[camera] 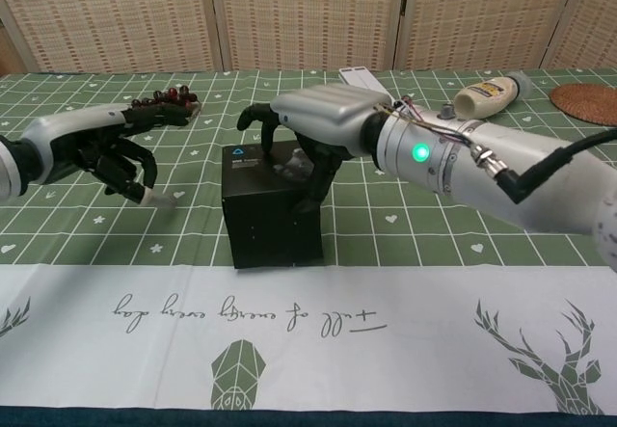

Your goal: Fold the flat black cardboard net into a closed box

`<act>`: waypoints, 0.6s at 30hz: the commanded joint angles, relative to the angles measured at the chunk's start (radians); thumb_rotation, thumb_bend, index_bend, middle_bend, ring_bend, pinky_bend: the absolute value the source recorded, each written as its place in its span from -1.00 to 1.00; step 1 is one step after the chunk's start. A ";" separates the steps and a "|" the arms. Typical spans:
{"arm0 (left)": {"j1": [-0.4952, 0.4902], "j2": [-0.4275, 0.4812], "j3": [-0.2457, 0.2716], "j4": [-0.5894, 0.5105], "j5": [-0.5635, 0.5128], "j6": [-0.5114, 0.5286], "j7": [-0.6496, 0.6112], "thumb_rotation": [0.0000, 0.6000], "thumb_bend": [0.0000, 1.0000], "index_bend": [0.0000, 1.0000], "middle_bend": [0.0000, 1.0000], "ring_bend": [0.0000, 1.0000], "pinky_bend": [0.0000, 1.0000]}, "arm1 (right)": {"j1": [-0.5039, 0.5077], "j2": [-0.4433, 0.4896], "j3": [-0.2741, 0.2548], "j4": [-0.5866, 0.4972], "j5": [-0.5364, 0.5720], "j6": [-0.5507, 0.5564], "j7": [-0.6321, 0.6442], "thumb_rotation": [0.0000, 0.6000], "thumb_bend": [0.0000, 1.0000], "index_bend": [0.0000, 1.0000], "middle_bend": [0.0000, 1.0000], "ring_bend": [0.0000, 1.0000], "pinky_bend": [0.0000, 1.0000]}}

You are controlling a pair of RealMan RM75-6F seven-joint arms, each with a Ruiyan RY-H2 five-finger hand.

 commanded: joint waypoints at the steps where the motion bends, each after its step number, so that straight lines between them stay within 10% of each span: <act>1: 0.012 0.031 0.004 -0.029 0.009 0.004 0.014 1.00 -0.75 -1.00 -1.00 0.13 0.56 | -0.024 -0.032 -0.024 0.052 -0.065 0.026 0.002 1.00 -0.74 -0.64 -0.45 0.33 1.00; 18: 0.031 0.060 -0.009 -0.051 0.037 0.032 0.015 1.00 -0.75 -1.00 -1.00 0.13 0.56 | -0.080 -0.065 -0.014 0.122 -0.212 0.068 0.002 1.00 -0.49 -0.35 -0.34 0.38 1.00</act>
